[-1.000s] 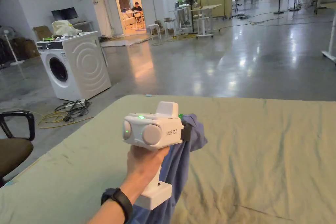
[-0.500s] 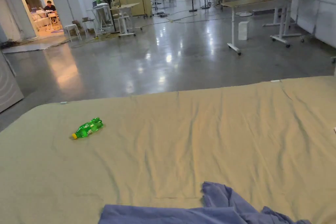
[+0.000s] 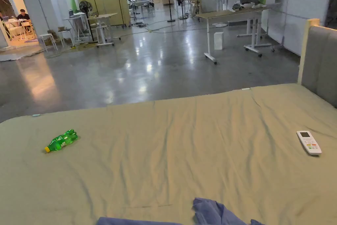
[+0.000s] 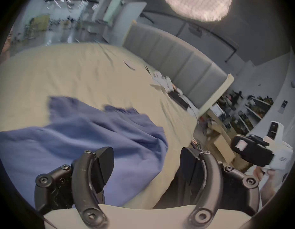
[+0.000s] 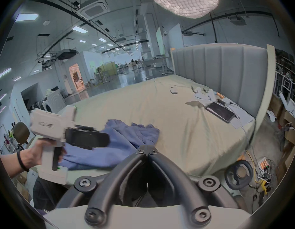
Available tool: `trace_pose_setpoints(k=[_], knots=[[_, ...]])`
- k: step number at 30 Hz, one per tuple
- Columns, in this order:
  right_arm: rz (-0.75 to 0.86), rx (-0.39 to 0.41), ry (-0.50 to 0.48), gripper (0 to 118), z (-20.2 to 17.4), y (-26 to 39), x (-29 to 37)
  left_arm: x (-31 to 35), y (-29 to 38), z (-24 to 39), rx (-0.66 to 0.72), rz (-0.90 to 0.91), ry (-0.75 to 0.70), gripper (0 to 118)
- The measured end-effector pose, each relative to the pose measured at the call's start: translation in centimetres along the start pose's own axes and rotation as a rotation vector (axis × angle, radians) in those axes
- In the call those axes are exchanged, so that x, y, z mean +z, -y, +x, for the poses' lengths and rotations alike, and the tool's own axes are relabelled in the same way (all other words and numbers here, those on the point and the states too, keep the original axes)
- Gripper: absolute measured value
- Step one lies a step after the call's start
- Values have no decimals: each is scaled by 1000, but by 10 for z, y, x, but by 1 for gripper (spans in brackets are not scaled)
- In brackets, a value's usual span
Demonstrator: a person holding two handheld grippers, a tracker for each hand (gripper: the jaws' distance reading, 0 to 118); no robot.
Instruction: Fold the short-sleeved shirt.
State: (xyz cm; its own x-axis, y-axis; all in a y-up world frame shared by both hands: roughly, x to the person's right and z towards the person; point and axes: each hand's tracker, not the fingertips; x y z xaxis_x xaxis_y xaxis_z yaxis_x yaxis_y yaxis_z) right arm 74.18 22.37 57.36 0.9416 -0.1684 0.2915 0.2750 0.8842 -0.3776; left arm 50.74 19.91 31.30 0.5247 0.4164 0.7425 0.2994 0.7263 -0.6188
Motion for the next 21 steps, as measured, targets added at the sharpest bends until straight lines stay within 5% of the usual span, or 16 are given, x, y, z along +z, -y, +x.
trace_pose_setpoints(k=[8,10,11,12,21], knots=[[90,98,-155,0,-63,-42,-32,223,13,19,-177,488,-477,76],[99,102,-185,0,-74,-49,-36,251,23,24,-185,539,-572,52],[104,102,-195,0,-79,-52,-37,261,29,28,-179,557,-613,25],[107,102,-205,0,-83,-54,-38,269,34,30,-170,572,-649,11],[134,210,-207,0,-102,-62,-13,288,70,32,-13,582,-685,5]])
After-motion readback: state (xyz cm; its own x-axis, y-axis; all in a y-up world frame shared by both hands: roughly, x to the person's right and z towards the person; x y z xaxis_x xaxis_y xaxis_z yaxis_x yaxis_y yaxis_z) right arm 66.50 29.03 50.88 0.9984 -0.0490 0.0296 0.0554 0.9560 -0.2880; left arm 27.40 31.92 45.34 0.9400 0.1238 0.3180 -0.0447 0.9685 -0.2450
